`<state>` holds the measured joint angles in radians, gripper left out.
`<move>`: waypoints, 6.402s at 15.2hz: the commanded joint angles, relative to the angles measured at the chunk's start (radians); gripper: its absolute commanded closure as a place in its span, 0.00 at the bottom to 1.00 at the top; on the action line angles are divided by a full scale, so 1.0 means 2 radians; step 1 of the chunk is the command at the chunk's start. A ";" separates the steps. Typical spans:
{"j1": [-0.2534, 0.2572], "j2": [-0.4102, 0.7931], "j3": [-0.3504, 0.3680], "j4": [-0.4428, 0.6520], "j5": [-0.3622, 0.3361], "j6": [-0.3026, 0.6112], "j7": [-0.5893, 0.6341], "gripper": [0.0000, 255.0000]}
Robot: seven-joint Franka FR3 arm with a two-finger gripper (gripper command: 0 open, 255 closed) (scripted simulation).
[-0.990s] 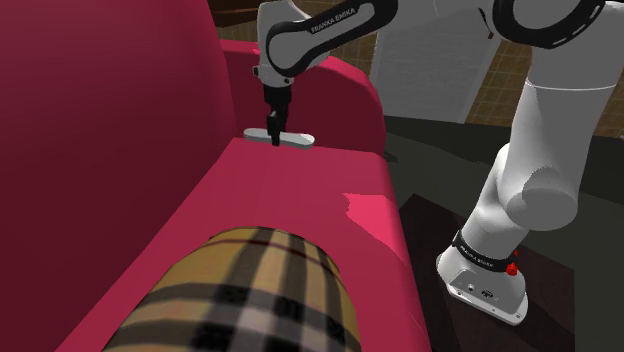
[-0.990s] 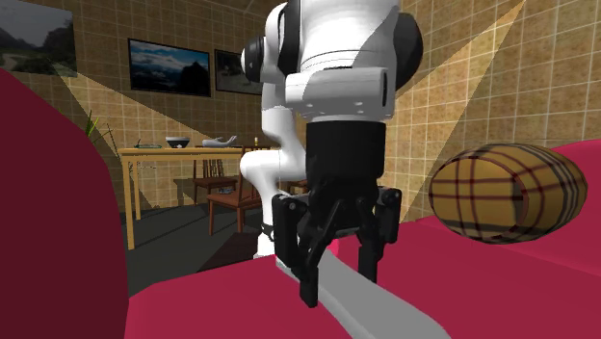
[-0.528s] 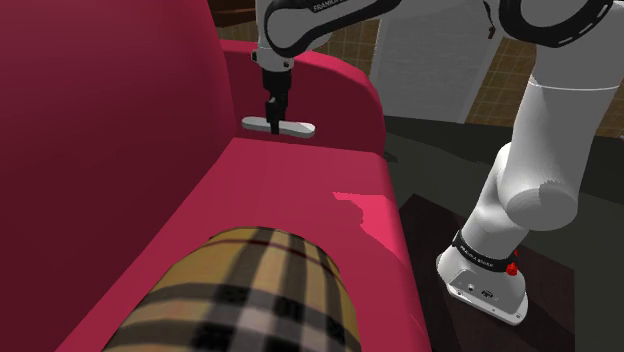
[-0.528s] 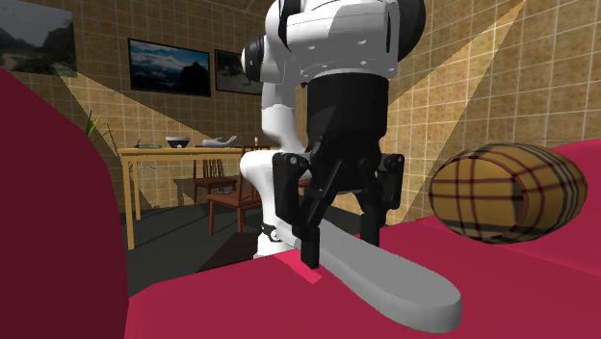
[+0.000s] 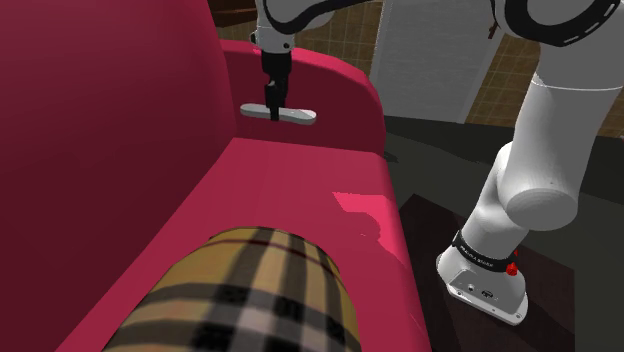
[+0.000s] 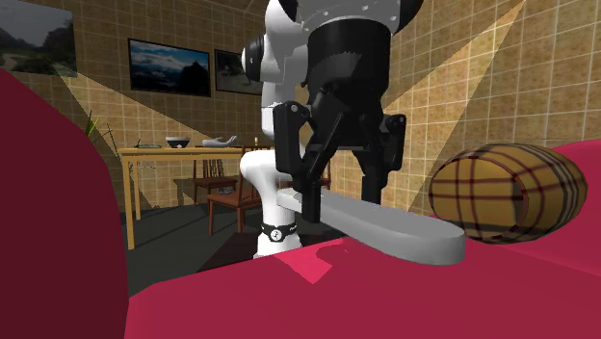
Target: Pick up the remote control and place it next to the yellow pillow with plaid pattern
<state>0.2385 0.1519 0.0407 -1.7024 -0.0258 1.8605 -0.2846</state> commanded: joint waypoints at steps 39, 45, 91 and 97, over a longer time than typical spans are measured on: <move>0.035 -0.170 0.032 -0.008 0.013 -0.163 0.063 1.00; 0.055 -0.261 0.057 -0.093 0.031 -0.167 0.104 1.00; 0.139 -0.495 0.189 -0.429 0.159 -0.053 0.231 1.00; 0.143 -0.492 0.201 -0.467 0.170 -0.012 0.230 1.00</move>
<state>0.5241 -0.8368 0.4368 -2.6253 0.3103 1.8205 0.1759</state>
